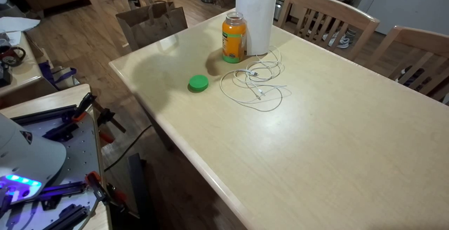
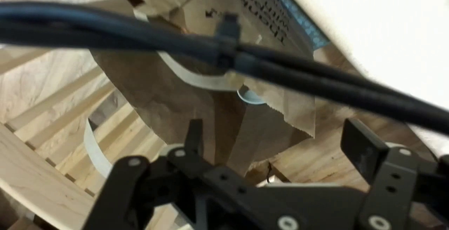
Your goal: Put the cap in the bag
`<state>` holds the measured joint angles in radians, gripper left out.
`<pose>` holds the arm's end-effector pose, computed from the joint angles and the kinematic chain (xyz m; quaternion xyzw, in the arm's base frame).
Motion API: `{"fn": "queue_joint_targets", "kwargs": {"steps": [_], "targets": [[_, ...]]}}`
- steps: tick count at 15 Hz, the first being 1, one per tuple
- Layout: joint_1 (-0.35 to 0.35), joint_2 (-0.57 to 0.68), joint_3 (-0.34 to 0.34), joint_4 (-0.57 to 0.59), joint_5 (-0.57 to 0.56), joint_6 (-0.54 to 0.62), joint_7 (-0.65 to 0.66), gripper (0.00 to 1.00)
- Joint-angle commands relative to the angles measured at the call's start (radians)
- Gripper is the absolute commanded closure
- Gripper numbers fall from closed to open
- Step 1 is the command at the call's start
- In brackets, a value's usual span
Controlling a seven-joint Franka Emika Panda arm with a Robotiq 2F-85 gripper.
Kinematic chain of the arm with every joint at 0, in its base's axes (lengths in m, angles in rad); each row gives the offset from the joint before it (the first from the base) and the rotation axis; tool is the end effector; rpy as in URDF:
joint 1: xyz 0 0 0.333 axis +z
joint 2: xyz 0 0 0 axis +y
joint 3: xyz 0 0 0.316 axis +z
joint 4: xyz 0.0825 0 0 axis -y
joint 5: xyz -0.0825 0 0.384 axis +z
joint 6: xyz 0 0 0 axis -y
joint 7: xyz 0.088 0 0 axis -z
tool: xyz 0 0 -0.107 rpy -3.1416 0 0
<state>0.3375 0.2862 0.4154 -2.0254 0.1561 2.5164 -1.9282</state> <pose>0.4568 0.4121 0.3417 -0.2944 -0.9431 -0.1521 0.0286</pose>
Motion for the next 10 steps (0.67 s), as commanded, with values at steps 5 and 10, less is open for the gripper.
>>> {"fn": "queue_joint_targets", "kwargs": {"steps": [5,10], "targets": [[0.069,-0.129,-0.097,0.005,-0.481,-0.094,0.525,0.00],[0.037,-0.113,-0.082,0.025,-0.429,-0.112,0.523,0.00]]}}
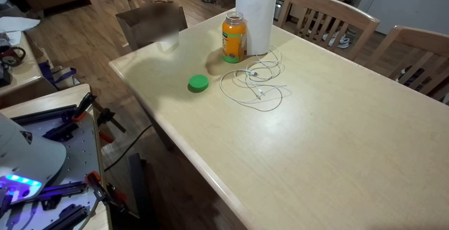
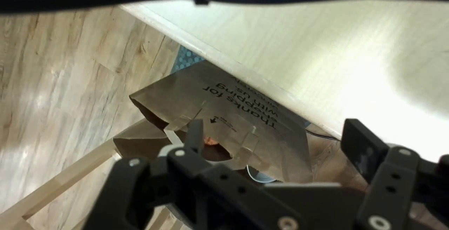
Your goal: Put the cap in the bag
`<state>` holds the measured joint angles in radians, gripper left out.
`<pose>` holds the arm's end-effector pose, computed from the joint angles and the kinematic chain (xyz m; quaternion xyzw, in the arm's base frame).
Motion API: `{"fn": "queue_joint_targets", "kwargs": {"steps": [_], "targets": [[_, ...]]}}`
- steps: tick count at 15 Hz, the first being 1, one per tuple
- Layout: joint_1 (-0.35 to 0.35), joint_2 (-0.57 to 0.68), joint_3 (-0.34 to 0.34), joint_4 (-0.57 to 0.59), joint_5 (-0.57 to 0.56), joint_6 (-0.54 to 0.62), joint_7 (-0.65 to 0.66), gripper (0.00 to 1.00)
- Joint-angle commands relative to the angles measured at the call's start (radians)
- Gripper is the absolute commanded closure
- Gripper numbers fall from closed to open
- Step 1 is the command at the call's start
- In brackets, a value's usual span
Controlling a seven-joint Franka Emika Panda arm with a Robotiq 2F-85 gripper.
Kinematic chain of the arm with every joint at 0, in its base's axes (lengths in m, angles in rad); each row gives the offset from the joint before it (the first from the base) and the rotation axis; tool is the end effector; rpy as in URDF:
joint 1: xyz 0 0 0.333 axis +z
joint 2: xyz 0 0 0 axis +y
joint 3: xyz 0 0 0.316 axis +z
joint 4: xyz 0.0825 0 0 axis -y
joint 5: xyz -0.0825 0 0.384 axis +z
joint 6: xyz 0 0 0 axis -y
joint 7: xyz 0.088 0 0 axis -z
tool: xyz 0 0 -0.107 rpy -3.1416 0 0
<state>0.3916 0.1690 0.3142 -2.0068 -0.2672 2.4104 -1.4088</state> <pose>0.4672 0.3880 0.4014 0.4127 0.8996 0.0888 0.1124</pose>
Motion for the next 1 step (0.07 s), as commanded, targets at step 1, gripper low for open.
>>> {"fn": "queue_joint_targets", "kwargs": {"steps": [1], "targets": [[-0.017,0.004,0.019,0.006,-0.006,-0.006,0.008,0.00]]}}
